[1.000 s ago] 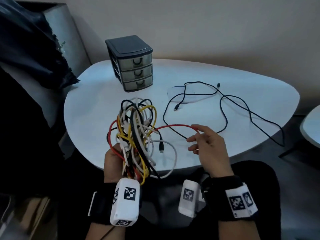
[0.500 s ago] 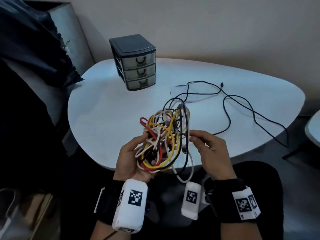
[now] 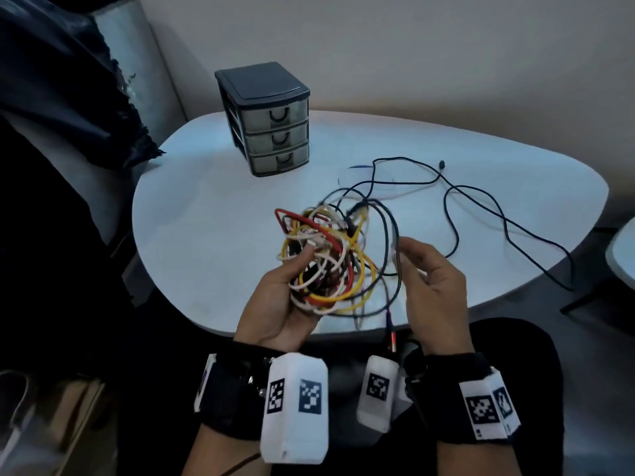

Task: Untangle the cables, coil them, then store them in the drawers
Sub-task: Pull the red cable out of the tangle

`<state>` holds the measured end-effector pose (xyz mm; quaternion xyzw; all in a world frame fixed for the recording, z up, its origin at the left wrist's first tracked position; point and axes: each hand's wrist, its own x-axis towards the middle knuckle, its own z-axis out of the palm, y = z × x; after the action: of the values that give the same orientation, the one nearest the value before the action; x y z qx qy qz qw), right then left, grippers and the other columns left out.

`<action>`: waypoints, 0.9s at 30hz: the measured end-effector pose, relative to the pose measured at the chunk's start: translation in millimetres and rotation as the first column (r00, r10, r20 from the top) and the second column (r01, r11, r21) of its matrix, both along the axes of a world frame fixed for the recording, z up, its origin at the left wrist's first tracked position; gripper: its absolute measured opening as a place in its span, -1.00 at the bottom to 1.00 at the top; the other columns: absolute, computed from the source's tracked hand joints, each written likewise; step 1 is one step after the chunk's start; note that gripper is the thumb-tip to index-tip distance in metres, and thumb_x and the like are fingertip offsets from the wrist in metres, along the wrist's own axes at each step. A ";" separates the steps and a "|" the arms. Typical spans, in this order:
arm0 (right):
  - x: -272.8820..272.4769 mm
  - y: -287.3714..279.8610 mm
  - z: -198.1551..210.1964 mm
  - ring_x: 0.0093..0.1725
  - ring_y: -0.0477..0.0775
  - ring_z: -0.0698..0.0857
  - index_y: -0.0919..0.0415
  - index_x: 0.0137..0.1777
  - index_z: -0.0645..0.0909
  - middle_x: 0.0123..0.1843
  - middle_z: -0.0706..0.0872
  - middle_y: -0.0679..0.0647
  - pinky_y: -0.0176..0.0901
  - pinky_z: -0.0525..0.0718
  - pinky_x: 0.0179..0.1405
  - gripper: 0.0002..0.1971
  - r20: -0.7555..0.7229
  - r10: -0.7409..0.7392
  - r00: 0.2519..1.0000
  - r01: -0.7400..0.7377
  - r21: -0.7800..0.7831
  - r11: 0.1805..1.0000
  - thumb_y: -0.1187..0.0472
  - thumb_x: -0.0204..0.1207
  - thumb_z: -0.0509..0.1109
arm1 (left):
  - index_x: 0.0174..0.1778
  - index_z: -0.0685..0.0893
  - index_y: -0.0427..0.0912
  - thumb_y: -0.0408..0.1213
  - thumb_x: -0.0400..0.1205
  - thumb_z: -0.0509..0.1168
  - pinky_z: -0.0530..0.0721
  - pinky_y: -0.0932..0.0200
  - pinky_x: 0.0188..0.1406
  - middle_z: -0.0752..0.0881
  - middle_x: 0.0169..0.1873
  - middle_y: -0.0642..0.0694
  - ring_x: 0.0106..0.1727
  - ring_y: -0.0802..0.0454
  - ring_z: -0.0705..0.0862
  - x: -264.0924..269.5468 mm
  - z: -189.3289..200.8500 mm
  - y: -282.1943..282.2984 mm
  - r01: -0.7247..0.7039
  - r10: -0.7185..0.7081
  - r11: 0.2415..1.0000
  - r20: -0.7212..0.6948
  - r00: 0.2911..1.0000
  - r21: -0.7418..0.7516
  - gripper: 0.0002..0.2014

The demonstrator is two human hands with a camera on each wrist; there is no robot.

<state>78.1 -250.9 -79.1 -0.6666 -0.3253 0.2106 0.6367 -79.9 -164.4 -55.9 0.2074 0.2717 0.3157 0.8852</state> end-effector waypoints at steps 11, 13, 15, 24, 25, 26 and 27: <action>-29.5 -1.9 36.0 -0.28 -0.09 0.73 0.00 -0.10 0.78 -0.28 0.80 -0.10 -0.24 0.70 -0.19 -0.79 0.149 0.199 0.969 -0.221 0.150 0.964 0.36 0.55 0.47 | 0.54 0.50 -0.29 -0.27 0.70 0.24 0.77 -0.07 0.11 0.67 0.38 -0.29 0.26 -0.16 0.72 9.3 23.3 10.1 -0.246 0.236 0.958 0.084 0.968 0.148 -0.54; -33.7 0.9 34.7 -0.31 -0.06 0.71 0.04 -0.10 0.79 -0.30 0.79 -0.10 -0.18 0.69 -0.26 -0.82 0.151 0.229 0.962 -0.248 0.126 0.960 0.36 0.56 0.47 | 0.55 0.49 -0.30 -0.26 0.69 0.25 0.76 -0.10 0.14 0.64 0.40 -0.31 0.28 -0.18 0.71 9.2 23.3 7.9 -0.247 0.238 0.956 0.072 0.969 0.161 -0.52; -35.8 3.1 32.4 -0.32 0.09 0.69 0.09 -0.12 0.80 -0.33 0.79 -0.05 -0.04 0.68 -0.29 -0.86 0.129 0.227 0.965 -0.241 0.100 0.965 0.34 0.55 0.49 | 0.55 0.48 -0.30 -0.28 0.69 0.25 0.76 -0.12 0.13 0.64 0.40 -0.32 0.30 -0.22 0.70 9.7 22.4 6.4 -0.252 0.243 0.953 0.069 0.967 0.169 -0.52; -41.6 6.5 37.1 -0.45 0.08 0.49 0.01 -0.26 0.78 -0.40 0.64 0.33 -0.20 0.48 -0.47 -0.89 -0.030 0.149 0.988 -0.148 0.030 0.988 0.23 0.46 0.59 | 0.42 0.57 -0.38 -0.38 0.64 0.23 0.77 -0.06 0.07 0.69 0.22 -0.39 0.12 -0.21 0.75 12.2 13.4 4.4 -0.217 0.210 0.971 0.072 0.975 0.102 -0.59; -42.5 6.6 38.0 -0.45 0.06 0.48 0.06 -0.26 0.78 -0.40 0.64 0.36 -0.18 0.48 -0.47 -0.91 -0.050 0.145 0.988 -0.144 0.022 0.989 0.21 0.44 0.60 | 0.35 0.61 -0.37 -0.36 0.64 0.22 0.72 -0.09 0.14 0.69 0.19 -0.38 0.15 -0.23 0.72 11.7 12.0 3.6 -0.203 0.197 0.976 0.082 0.977 0.083 -0.63; -43.5 6.8 38.3 -0.46 0.05 0.49 0.11 -0.28 0.78 -0.39 0.66 0.36 -0.15 0.49 -0.47 -0.91 -0.057 0.135 0.989 -0.134 0.018 0.991 0.19 0.43 0.61 | 0.30 0.64 -0.34 -0.34 0.63 0.20 0.67 -0.11 0.22 0.69 0.17 -0.37 0.19 -0.25 0.69 11.0 11.3 2.8 -0.193 0.187 0.979 0.091 0.978 0.065 -0.66; -44.9 6.8 38.3 -0.47 0.07 0.51 0.15 -0.30 0.77 -0.40 0.68 0.34 -0.10 0.52 -0.48 -0.88 -0.049 0.123 0.991 -0.123 0.017 0.992 0.17 0.41 0.62 | 0.25 0.67 -0.32 -0.32 0.64 0.19 0.64 -0.12 0.26 0.70 0.16 -0.35 0.21 -0.26 0.67 9.7 9.0 2.9 -0.191 0.186 0.981 0.104 0.977 0.041 -0.68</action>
<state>33.2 -244.1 -40.8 -0.6352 -0.3511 0.2639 0.6353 -70.2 -161.4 -46.8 0.1872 0.2374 0.4150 0.8581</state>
